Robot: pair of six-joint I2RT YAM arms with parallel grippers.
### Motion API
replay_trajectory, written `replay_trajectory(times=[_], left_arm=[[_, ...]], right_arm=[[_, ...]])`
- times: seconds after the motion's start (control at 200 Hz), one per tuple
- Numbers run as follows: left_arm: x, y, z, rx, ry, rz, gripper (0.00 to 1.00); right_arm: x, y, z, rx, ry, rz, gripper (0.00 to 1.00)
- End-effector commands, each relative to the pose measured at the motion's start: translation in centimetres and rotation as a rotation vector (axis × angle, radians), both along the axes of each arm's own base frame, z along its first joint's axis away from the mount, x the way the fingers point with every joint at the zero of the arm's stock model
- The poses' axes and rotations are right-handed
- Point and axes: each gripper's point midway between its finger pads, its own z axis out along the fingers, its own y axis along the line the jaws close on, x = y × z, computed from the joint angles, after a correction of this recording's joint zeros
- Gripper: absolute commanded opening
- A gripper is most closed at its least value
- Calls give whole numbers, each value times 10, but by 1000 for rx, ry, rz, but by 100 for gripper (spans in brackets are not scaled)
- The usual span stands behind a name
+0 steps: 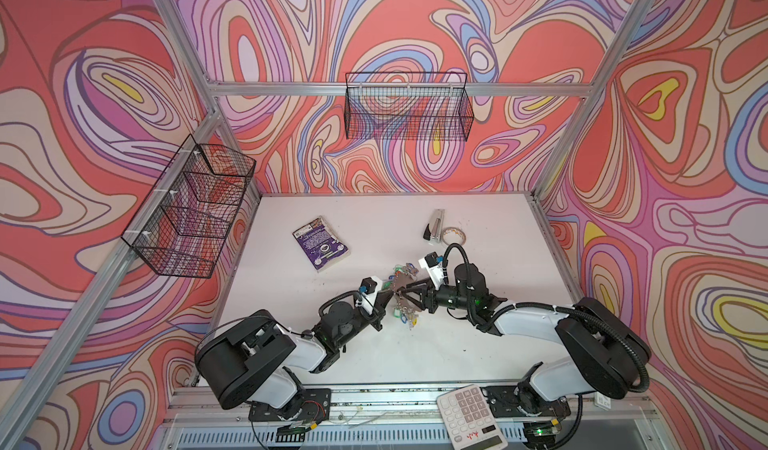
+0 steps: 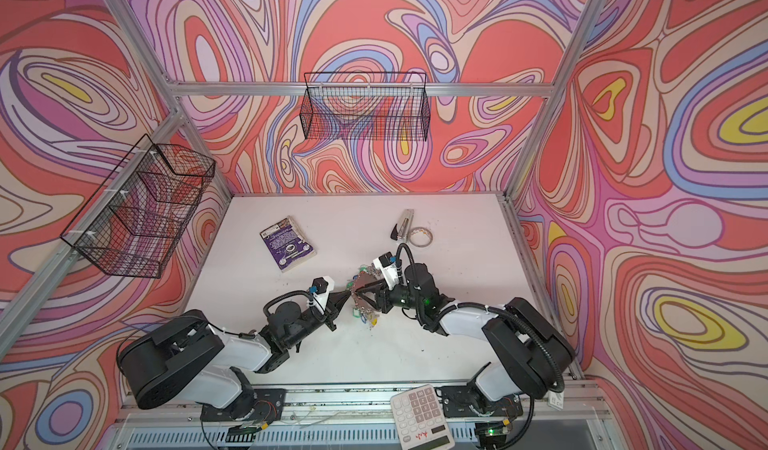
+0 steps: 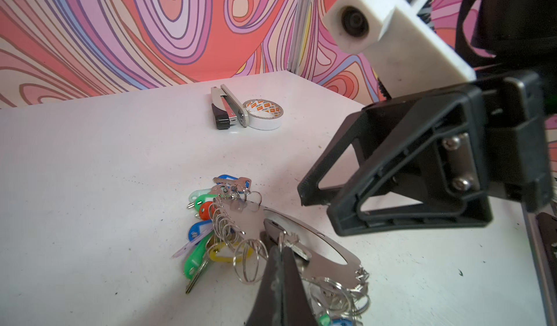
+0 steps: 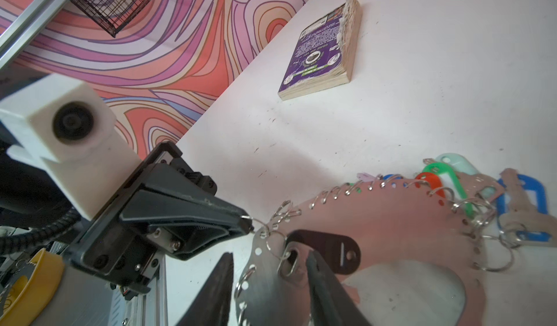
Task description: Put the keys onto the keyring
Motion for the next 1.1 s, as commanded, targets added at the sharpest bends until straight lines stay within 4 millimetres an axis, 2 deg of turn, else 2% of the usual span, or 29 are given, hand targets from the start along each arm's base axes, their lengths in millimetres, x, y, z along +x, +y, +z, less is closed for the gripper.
replay_trajectory(times=[0.0, 0.441, 0.611, 1.097], left_arm=[[2, 3, 22, -74, -41, 20, 0], [-4, 4, 27, -77, -59, -7, 0], [-5, 5, 30, -82, -68, -6, 0], [-6, 7, 31, -89, -69, 1, 0]], right_arm=[[-4, 13, 9, 16, -53, 63, 39], [1, 25, 8, 5, -40, 80, 23], [4, 29, 5, -11, -38, 89, 21], [-5, 38, -3, -20, -35, 131, 11]])
